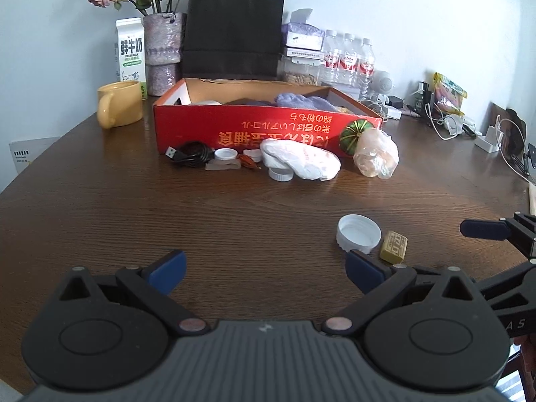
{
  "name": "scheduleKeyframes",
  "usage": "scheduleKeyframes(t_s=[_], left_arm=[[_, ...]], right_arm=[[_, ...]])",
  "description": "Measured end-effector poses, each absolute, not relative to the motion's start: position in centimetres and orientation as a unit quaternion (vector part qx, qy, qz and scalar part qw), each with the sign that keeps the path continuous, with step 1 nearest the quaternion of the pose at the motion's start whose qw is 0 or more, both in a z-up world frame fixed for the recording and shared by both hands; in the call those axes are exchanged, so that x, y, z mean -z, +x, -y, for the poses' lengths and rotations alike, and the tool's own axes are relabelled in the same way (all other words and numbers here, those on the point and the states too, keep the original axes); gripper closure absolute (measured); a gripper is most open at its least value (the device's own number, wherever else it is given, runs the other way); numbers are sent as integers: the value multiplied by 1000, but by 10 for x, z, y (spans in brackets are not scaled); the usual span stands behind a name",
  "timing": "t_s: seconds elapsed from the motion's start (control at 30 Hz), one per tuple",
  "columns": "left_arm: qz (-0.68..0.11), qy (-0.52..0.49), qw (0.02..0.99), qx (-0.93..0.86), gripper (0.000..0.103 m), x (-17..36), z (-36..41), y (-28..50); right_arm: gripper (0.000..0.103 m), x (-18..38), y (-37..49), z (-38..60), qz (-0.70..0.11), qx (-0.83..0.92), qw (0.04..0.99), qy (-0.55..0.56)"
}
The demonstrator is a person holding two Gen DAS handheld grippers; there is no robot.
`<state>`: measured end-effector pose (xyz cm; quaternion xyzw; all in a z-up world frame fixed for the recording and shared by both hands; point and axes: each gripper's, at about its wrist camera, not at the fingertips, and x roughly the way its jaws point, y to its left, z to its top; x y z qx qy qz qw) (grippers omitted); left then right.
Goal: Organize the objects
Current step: 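Reach the right tool toward the white bottle cap and small sponge, then close the right tool on the yellow sponge while the left tool reaches the white bottle cap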
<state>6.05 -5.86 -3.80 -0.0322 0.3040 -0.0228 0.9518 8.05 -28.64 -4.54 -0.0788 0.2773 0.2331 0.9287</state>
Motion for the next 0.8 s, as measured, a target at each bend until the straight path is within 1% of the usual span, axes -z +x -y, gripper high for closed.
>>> scheduleKeyframes(t_s=[0.2, 0.3, 0.4, 0.47, 0.5, 0.57, 0.6, 0.67, 0.7, 0.8], left_arm=[[-313, -28, 949, 26, 0, 42, 65, 65], [-323, -28, 945, 29, 0, 44, 68, 68], [-328, -27, 944, 27, 0, 45, 69, 71], [-328, -27, 944, 26, 0, 46, 70, 73], [-329, -26, 944, 25, 0, 46, 70, 73], [-329, -25, 944, 24, 0, 46, 71, 75], [-330, -25, 943, 24, 0, 46, 72, 76], [-331, -26, 943, 25, 0, 46, 73, 78], [-331, -25, 943, 26, 0, 45, 74, 79], [-332, -22, 943, 28, 0, 46, 77, 83]], right_arm=[[0, 49, 91, 284, -283, -243, 922, -102], [4, 52, 97, 280, -285, -254, 918, -109], [14, 54, 105, 278, -286, -266, 914, -112], [26, 56, 109, 276, -288, -274, 910, -119], [29, 55, 110, 275, -287, -283, 908, -118], [46, 54, 113, 273, -287, -299, 902, -120], [51, 53, 114, 273, -287, -306, 900, -121], [69, 53, 116, 272, -288, -324, 893, -121], [73, 52, 117, 271, -289, -332, 890, -119], [73, 53, 119, 276, -284, -325, 895, -111]])
